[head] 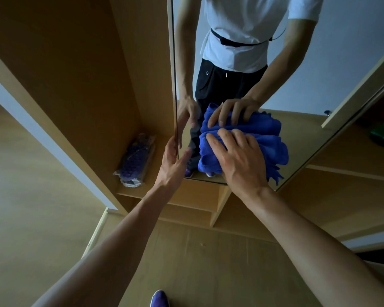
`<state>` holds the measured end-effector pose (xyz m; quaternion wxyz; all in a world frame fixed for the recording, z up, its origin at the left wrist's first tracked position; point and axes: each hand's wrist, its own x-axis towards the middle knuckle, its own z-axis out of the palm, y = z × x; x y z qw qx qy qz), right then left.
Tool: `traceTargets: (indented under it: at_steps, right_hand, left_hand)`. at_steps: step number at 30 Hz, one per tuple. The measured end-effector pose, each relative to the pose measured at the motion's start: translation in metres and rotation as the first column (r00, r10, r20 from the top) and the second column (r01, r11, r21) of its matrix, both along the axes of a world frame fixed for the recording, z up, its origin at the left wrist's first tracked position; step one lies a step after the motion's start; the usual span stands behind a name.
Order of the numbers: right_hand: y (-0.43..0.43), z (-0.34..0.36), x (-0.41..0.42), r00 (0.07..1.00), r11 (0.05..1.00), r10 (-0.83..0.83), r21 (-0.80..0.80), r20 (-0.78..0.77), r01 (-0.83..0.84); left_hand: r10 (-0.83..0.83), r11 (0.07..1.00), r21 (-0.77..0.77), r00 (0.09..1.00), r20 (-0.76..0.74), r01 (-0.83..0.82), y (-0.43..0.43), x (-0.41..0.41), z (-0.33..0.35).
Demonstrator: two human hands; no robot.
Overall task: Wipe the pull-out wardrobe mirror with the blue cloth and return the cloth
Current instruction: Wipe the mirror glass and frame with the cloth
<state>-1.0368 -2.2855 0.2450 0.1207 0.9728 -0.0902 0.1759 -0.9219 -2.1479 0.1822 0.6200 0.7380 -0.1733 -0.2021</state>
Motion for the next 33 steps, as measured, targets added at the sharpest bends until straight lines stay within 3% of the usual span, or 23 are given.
traceTargets:
  at_steps: [8, 14, 23, 33]
  right_hand:
    - [-0.008, -0.037, -0.009, 0.989, 0.998, -0.026, -0.059, -0.145, 0.017]
    - [-0.016, -0.015, -0.014, 0.999, 1.000, -0.010, 0.028, -0.040, 0.011]
    - [-0.033, 0.033, -0.024, 0.987, 1.000, -0.001, 0.018, 0.164, -0.002]
    - [-0.045, -0.019, -0.032, 0.998, 0.998, -0.006, -0.061, 0.067, 0.011]
  left_hand:
    - [-0.028, 1.000, 0.004, 1.000, -0.007, 0.028, -0.001, 0.002, -0.007]
    - [-0.023, 0.999, 0.030, 1.000, 0.006, 0.022, -0.005, -0.005, -0.002]
    - [0.022, 0.997, 0.070, 0.999, 0.023, -0.024, -0.009, -0.007, 0.001]
    - [0.047, 0.993, 0.102, 0.998, 0.046, -0.051, -0.014, -0.005, -0.009]
